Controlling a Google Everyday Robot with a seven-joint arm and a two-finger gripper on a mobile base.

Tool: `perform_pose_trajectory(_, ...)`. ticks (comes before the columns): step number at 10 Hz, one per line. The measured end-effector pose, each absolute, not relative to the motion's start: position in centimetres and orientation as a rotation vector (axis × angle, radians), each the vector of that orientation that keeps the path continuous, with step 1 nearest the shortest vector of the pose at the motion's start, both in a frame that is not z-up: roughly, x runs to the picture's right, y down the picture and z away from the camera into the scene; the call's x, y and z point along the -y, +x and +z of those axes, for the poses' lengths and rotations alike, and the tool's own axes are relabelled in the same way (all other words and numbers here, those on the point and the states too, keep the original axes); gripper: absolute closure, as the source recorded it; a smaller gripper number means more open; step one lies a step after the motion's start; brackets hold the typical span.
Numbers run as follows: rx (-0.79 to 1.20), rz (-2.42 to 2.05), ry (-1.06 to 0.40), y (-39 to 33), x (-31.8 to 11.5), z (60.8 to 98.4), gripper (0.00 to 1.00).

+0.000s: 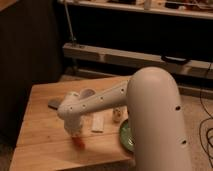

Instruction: Place the pepper in the ceramic cup

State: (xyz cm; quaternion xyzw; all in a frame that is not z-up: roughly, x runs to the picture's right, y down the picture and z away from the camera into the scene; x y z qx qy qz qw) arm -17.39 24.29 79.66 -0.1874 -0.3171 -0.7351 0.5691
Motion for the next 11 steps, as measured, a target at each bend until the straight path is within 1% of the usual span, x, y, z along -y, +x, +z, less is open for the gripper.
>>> perform_pose_trajectory(3,0.739,-1.747,-0.439,-17.6,-24.4,79.2,0.20)
perform_pose_trajectory(4,0.742,-1.794,-0.419,-18.5,-24.7,77.8,0.20)
perform_pose_trajectory(7,0.744,-1.905,-0.326,-19.7,-24.5,72.8,0.20)
perform_pose_trajectory(9,0.774,-1.968,-0.260,-20.1,-24.7,71.3,0.20)
perform_pose_trajectory(10,0.821,-2.043,-0.203,-20.6,-25.4,70.7,0.20)
perform_pose_trajectory(11,0.874,-2.087,-0.166,-20.3,-26.0,71.0,0.20)
